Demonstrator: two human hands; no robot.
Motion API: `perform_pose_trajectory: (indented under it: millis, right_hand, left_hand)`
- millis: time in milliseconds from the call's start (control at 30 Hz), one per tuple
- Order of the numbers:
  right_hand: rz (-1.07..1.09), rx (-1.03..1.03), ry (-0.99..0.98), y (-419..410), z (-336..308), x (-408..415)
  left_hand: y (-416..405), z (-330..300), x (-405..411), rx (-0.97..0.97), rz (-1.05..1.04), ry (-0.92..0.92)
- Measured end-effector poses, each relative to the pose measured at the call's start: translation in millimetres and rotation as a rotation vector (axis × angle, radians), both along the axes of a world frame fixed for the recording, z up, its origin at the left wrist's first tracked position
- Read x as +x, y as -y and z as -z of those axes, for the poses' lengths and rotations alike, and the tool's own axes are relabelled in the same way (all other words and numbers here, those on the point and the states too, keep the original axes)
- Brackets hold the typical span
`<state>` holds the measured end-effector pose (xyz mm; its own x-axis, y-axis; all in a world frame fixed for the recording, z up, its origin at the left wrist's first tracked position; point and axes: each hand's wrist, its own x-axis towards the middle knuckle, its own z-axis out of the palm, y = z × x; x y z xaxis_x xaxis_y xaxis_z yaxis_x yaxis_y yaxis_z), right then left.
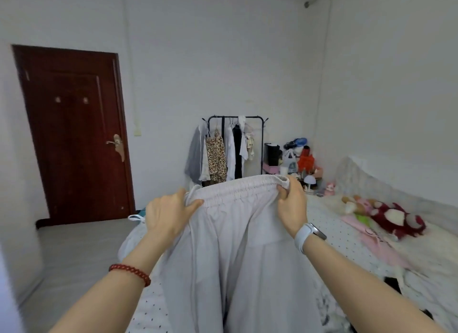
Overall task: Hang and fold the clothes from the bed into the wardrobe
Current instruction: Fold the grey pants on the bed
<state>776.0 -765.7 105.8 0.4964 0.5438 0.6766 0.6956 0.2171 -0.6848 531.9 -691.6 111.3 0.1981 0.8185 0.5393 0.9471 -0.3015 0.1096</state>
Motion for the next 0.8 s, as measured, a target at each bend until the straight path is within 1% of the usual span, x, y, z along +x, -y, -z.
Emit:
perform_pose_trajectory:
  millis: [67,133,200,300,367,433,500,567,600,633,667,733,800]
  right_hand:
    - [-0.036,0.024,-0.026,-43,-9,5]
    - [-0.050,0.001,-0.065,-85,-10,13]
    - [-0.042,-0.035,-0.082,-122,-2,21]
    - [-0.019,-0.093,-0.088,-205,22,47]
    - [-0.008,-0.132,-0.059,-255,35,65]
    - [-0.008,-0.203,-0.037,-320,59,86]
    - [-0.030,-0.298,-0.073,-374,84,105]
    - [-0.108,-0.435,-0.122,-418,114,115]
    - [-0.133,-0.513,-0.115,-437,135,117]
    - [-0.162,-0.603,-0.100,-453,173,118]
    - [-0.194,-0.672,-0.077,-457,196,116]
    - [-0.250,-0.906,-0.017,-461,284,109]
    - [-0.291,-1.060,0.046,-446,358,106]
  left_hand:
    - [-32,-7,4,0.045,-0.028,-0.005]
    - [-69,-7,8,0.070,-0.027,-0.026]
    - [-103,-3,13,0.073,-0.029,-0.086]
    - [-182,20,34,0.094,-0.007,-0.160]
    - [-227,33,48,0.107,-0.014,-0.184]
    - [-288,58,68,0.119,-0.040,-0.215]
    - [-342,93,87,0.115,-0.072,-0.251]
    - [-382,131,105,0.042,-0.108,-0.235]
    - [-399,158,113,-0.014,-0.121,-0.225]
    - [-412,195,122,-0.104,-0.100,-0.221]
    - [-415,218,127,-0.162,-0.074,-0.227]
    - [-412,303,137,-0.335,0.003,-0.255]
    - [-395,371,142,-0.416,0.107,-0.218]
